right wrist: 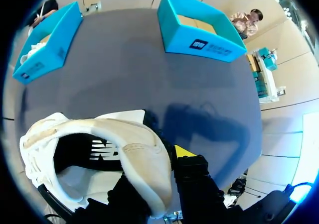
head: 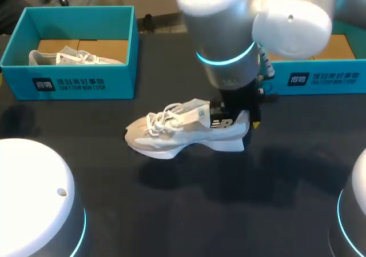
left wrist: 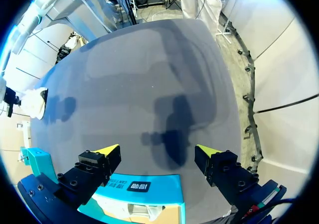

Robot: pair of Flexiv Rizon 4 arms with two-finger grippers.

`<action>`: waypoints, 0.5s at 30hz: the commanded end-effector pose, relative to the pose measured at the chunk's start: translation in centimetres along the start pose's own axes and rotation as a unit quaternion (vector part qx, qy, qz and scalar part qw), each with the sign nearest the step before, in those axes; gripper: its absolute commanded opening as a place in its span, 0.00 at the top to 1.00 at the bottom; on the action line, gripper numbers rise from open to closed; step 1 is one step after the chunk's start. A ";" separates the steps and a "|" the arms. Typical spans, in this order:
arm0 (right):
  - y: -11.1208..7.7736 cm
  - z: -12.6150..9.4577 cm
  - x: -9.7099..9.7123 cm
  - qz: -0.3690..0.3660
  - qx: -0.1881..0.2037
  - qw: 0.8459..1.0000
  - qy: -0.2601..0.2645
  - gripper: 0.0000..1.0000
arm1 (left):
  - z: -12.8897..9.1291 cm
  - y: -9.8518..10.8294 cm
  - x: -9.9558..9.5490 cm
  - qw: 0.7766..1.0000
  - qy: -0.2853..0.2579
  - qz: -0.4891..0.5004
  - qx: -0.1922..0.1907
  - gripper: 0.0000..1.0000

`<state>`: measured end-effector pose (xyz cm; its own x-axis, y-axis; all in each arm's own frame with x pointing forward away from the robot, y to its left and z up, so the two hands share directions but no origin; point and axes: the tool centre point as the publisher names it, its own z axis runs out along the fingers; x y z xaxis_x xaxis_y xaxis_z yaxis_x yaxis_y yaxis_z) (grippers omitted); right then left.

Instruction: Take the shoe out of the shoebox, open the shoe tongue, remove and reinsert the insole, then place the shoe into the shoebox

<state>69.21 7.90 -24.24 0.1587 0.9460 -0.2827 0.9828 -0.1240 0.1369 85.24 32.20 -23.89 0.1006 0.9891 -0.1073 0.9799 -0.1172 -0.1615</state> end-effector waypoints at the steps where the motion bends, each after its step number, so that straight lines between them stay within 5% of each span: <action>1: 0.0 1.8 1.1 0.000 -0.014 1.000 -0.007 1.00 | 0.0 -0.1 0.0 1.000 0.001 0.000 -0.002 0.00; 15: 0.4 7.8 3.7 -0.004 -0.005 1.000 0.021 1.00 | 0.0 -0.1 0.0 1.000 0.001 0.000 -0.002 0.00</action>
<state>70.61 9.19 -31.15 0.1499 0.9568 -0.2493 0.9812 -0.1129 0.1566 85.24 32.20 -23.89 0.1006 0.9891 -0.1073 0.9799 -0.1172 -0.1615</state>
